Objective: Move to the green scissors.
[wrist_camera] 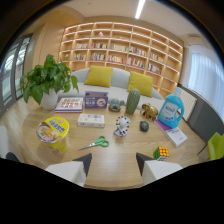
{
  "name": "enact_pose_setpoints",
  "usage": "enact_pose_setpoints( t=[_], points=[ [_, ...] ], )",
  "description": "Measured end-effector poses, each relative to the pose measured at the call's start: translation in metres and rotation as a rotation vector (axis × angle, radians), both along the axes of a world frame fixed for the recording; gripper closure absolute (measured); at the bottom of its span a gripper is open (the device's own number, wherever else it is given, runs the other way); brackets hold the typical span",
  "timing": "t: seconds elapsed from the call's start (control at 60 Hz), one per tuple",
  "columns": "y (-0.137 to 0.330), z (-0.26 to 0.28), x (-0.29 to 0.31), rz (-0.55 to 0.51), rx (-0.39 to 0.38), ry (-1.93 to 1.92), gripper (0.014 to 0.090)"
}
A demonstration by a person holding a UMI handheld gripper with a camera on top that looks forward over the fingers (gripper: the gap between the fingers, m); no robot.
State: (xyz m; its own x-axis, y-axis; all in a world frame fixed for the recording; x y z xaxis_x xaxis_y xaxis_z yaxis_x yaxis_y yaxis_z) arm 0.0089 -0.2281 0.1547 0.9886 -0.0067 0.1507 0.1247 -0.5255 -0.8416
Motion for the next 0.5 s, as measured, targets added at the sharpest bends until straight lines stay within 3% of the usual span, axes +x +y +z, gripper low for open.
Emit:
enact_pose_setpoints(
  t=[0.283, 0.5],
  points=[
    [-0.024, -0.039, -0.02, 0.02, -0.06, 0.014, 0.0206],
    [0.008, -0.084, -0.033, 0.021, -0.098, 0.045, 0.0203]
  ],
)
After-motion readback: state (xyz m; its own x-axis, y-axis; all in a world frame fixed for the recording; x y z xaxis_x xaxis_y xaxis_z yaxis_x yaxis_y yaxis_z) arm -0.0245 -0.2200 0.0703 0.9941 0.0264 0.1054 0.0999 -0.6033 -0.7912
